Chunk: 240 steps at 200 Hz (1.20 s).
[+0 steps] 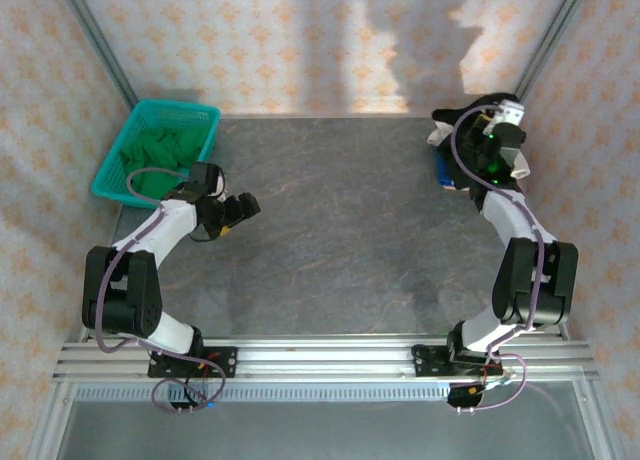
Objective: Fold and stack the t-shirts
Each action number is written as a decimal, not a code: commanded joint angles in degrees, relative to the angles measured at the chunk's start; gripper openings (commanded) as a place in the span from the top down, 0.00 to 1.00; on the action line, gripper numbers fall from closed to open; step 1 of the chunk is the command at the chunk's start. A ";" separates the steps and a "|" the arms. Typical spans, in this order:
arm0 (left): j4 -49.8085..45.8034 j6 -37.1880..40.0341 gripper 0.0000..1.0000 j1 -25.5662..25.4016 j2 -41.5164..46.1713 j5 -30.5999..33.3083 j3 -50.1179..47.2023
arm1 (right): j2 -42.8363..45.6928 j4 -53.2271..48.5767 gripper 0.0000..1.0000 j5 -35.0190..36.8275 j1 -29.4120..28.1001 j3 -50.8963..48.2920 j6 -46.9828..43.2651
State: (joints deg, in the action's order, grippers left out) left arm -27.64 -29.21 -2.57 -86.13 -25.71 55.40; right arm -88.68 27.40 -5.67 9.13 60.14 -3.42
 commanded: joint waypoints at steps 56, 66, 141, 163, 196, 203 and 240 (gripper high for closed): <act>-2.03 2.05 0.09 0.20 -1.68 -2.59 3.45 | -6.52 25.88 1.00 25.19 1.31 2.22 -2.71; -2.63 2.40 0.09 0.20 -1.76 -2.59 3.74 | -7.23 28.55 1.00 28.93 1.09 2.34 -3.75; -2.83 3.06 0.08 0.24 -3.33 -3.30 5.20 | -16.49 23.43 1.00 22.90 2.73 7.95 -4.58; -3.83 3.89 0.08 0.22 -3.68 -2.82 5.71 | -21.83 14.64 1.00 14.47 2.00 14.92 -3.81; -3.45 3.81 0.08 0.20 -3.75 -2.67 5.16 | -25.74 11.01 1.00 10.58 -0.41 19.33 -7.46; -3.47 3.89 0.08 0.21 -4.02 -2.83 5.24 | -26.94 8.00 1.00 10.22 -0.99 21.55 -8.61; -3.72 4.40 0.08 0.20 -3.33 -2.70 4.81 | -31.81 -2.87 1.00 6.86 -3.62 27.05 -14.75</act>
State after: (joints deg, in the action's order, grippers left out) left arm -29.61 -26.65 -2.57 -89.43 -28.14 59.64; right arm -119.37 30.13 6.57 7.35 84.99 -13.15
